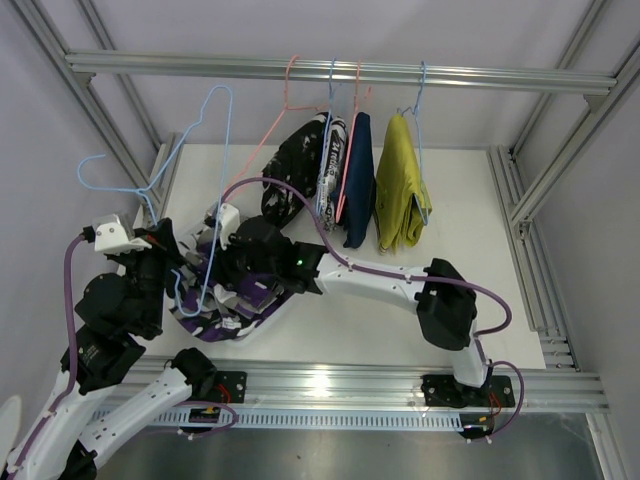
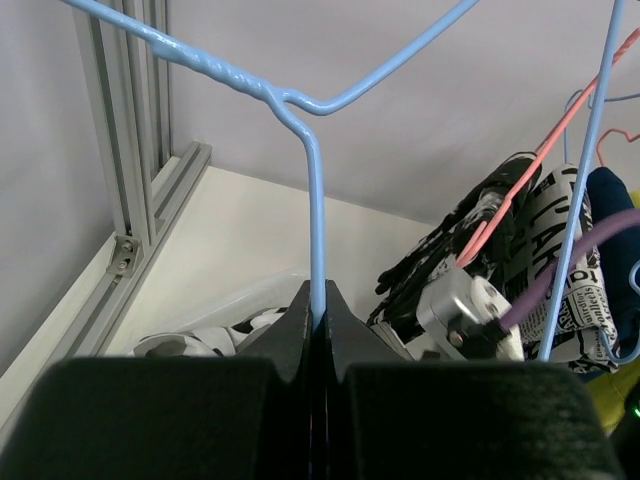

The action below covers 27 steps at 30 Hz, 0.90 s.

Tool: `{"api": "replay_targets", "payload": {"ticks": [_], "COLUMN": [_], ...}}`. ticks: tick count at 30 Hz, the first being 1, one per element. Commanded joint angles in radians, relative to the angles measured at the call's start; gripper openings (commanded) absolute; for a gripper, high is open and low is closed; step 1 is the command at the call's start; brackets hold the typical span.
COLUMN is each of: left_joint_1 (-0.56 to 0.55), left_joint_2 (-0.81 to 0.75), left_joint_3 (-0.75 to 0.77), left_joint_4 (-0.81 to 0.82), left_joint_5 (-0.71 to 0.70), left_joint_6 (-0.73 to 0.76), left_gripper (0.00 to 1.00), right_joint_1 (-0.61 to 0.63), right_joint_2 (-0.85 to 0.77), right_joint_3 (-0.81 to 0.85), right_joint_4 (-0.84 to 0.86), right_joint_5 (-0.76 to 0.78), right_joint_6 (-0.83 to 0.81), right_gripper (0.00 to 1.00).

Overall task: Remove the trousers from the hanger
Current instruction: Place the trousers in the bin.

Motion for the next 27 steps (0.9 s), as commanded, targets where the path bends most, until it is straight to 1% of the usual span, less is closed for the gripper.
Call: {"api": "replay_targets", "payload": {"ticks": [1,7,10,13,16,18,21,27], "left_joint_1": [0.008,0.008,0.008,0.008,0.008,0.008,0.008,0.008], "left_joint_2": [0.011,0.014,0.013,0.014,0.019,0.017,0.017,0.021], "left_joint_3": [-0.001,-0.003,-0.003,0.002,0.0,0.003,0.002,0.003], "left_joint_4": [0.022,0.022,0.022,0.022,0.016,0.016,0.015,0.01], "left_joint_5": [0.006,0.005,0.006,0.011,0.017,0.019,0.023,0.028], "left_joint_6": [-0.009,-0.009,-0.01,-0.012,-0.013,-0.013,-0.015,-0.015], "left_gripper": [0.01,0.01,0.01,0.01,0.01,0.0,0.01,0.01], "right_joint_1": [-0.008,-0.022,-0.026,-0.033,-0.04,-0.045,-0.053,-0.059], "right_joint_2": [0.069,0.224,0.282,0.333,0.359,0.357,0.356,0.359], "right_joint_3": [0.123,0.243,0.244,0.224,0.171,0.114,0.073,0.023], "right_joint_4": [0.038,0.055,0.076,0.099,0.136,0.159,0.172,0.182], "right_joint_5": [-0.067,-0.119,-0.124,-0.134,-0.14,-0.134,-0.131,-0.122], "right_joint_6": [0.014,0.046,0.06,0.081,0.098,0.109,0.115,0.12], "right_gripper": [0.34,0.34,0.33,0.33,0.33,0.33,0.34,0.36]}}
